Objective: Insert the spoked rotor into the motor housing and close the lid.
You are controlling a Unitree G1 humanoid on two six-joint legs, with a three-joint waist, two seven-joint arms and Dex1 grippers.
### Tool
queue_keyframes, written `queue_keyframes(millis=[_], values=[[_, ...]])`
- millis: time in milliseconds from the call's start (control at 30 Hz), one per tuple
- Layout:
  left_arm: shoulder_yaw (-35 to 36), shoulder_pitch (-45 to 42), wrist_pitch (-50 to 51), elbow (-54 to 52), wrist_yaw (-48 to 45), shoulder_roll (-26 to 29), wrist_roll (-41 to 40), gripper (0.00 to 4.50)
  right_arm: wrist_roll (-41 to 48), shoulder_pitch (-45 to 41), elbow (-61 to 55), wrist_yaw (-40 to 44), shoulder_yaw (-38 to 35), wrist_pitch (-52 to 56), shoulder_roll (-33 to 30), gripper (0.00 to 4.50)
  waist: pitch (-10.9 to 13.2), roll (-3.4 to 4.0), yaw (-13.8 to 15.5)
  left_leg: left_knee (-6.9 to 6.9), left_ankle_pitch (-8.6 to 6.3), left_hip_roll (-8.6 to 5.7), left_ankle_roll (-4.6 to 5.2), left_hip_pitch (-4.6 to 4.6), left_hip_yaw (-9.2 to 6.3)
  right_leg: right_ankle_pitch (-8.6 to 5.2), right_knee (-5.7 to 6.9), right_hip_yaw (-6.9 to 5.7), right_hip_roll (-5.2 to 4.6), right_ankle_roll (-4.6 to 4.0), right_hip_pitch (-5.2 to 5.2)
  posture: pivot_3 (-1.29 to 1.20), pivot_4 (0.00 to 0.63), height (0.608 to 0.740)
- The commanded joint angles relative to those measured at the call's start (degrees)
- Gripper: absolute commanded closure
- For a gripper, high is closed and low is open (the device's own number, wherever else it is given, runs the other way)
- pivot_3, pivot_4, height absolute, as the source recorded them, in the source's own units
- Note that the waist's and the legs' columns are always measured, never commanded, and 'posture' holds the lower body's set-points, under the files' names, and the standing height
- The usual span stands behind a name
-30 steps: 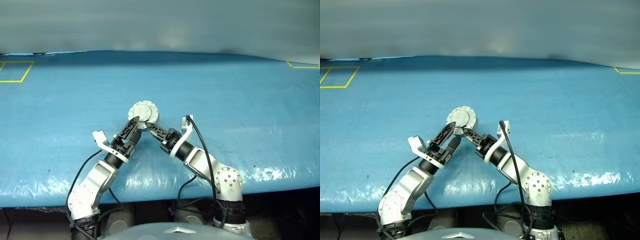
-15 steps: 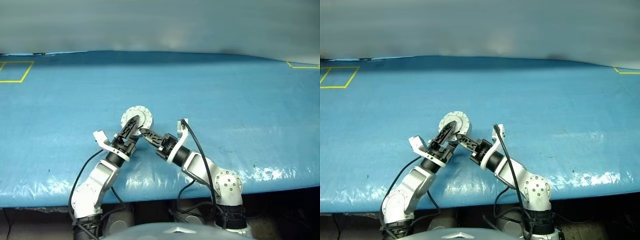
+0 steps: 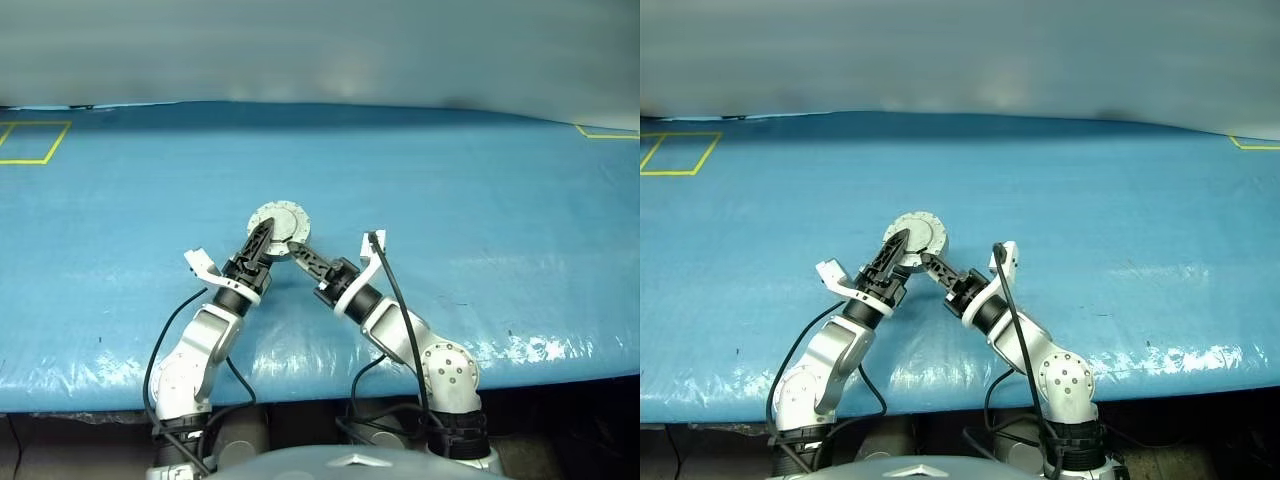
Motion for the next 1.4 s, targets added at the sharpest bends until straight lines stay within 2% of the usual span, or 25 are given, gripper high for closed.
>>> queue_keyframes(millis=[33,133,167,333,500,567,667,767,1000,1233,1400], values=[[1.8,-5.9,-1.9,2.3,0.1,-0.7,1.9,2.02,-2.6,1.6,-4.0,2.0,0.6,-1.9,0.1,1.19,0.0,-0.01,0.0,-0.01,0.0,-0.01,0.0,0.0,0.0,0.01,-0.01,0.0,0.0,0.01,0.0,0.0,0.15,0.74],[3.8,-10.3,-1.3,6.2,-0.3,1.8,3.6,2.02,-7.7,2.4,-5.0,2.5,2.0,-1.8,-2.4,0.2,0.0,-0.01,0.1,-0.01,0.0,-0.01,0.0,-0.05,-0.01,0.02,-0.05,-0.01,0.0,0.02,-0.01,0.0,0.15,0.74],[4.4,-11.4,-1.0,7.2,-0.5,2.4,4.0,2.02,-9.0,2.5,-5.2,2.7,2.3,-1.9,-2.8,0.0,0.0,0.0,0.2,-0.01,0.0,-0.02,0.0,-0.05,-0.02,0.05,-0.09,-0.01,0.0,0.06,0.01,0.0,0.15,0.74],[7.9,-18.1,-1.0,13.2,-2.6,5.7,6.4,2.02,-12.8,3.7,-6.0,3.8,1.4,-3.5,-3.9,0.0,0.0,0.0,0.0,-0.04,0.0,-0.02,0.01,-0.05,-0.01,0.11,-0.15,-0.01,0.01,0.15,0.01,0.0,0.15,0.74],[10.5,-24.6,-2.1,20.6,-3.5,8.2,11.9,2.02,-23.9,1.6,-5.4,3.6,4.3,-3.2,-8.4,0.0,0.0,-0.01,0.1,-0.03,0.0,-0.03,0.01,-0.05,-0.01,0.13,-0.16,-0.01,0.0,0.17,0.03,0.0,0.15,0.74],[11.7,-28.0,-2.8,25.7,-3.1,9.1,14.4,2.02,-31.2,-0.2,-4.9,3.9,7.6,-4.4,-10.9,0.0,0.0,-0.01,0.2,-0.02,0.0,-0.05,0.0,-0.05,-0.01,0.13,-0.18,-0.01,0.0,0.17,0.04,0.0,0.15,0.74],[12.2,-33.8,-4.8,34.5,-3.7,10.5,20.5,2.02,-49.7,-4.1,-3.0,3.1,17.1,-8.8,-17.5,0.0,0.0,-0.02,0.3,-0.01,0.01,-0.06,-0.01,-0.04,-0.01,0.18,-0.18,-0.01,0.0,0.25,0.04,0.0,0.15,0.74],[12.2,-40.1,-7.8,44.8,-6.3,11.8,27.1,2.02,-58.5,-5.4,-0.1,3.5,21.4,-13.3,-18.5,0.0,0.0,-0.05,0.5,-0.04,0.02,-0.09,-0.04,-0.04,-0.02,0.27,-0.26,-0.02,-0.01,0.4,0.05,0.0,0.15,0.74],[15.1,-53.5,-14.7,67.1,-13.0,13.5,37.0,2.02,-65.3,-3.6,1.9,6.0,21.8,-15.6,-16.0,0.0,0.1,-0.09,0.5,-0.14,0.07,-0.17,-0.14,-0.21,-0.02,0.52,-0.62,-0.04,-0.15,0.22,0.04,0.0,0.15,0.74],[17.5,-58.4,-19.5,77.4,-10.8,13.5,43.9,2.02,-67.5,-0.1,0.0,6.9,19.2,-15.1,-13.2,0.0,0.1,-0.1,0.4,-0.22,0.05,-0.31,-0.09,-0.21,-0.03,0.53,-0.61,-0.09,-0.35,0.27,0.03,0.0,0.15,0.74],[18.4,-57.6,-17.9,78.3,-9.0,13.9,47.4,0.36,-68.5,1.2,-0.3,7.6,18.2,-14.6,-11.4,0.0,0.0,-0.1,0.3,-0.19,-0.03,-0.31,0.06,-0.05,-0.05,0.53,-0.52,-0.09,-0.32,0.28,0.14,0.0,0.15,0.74]])
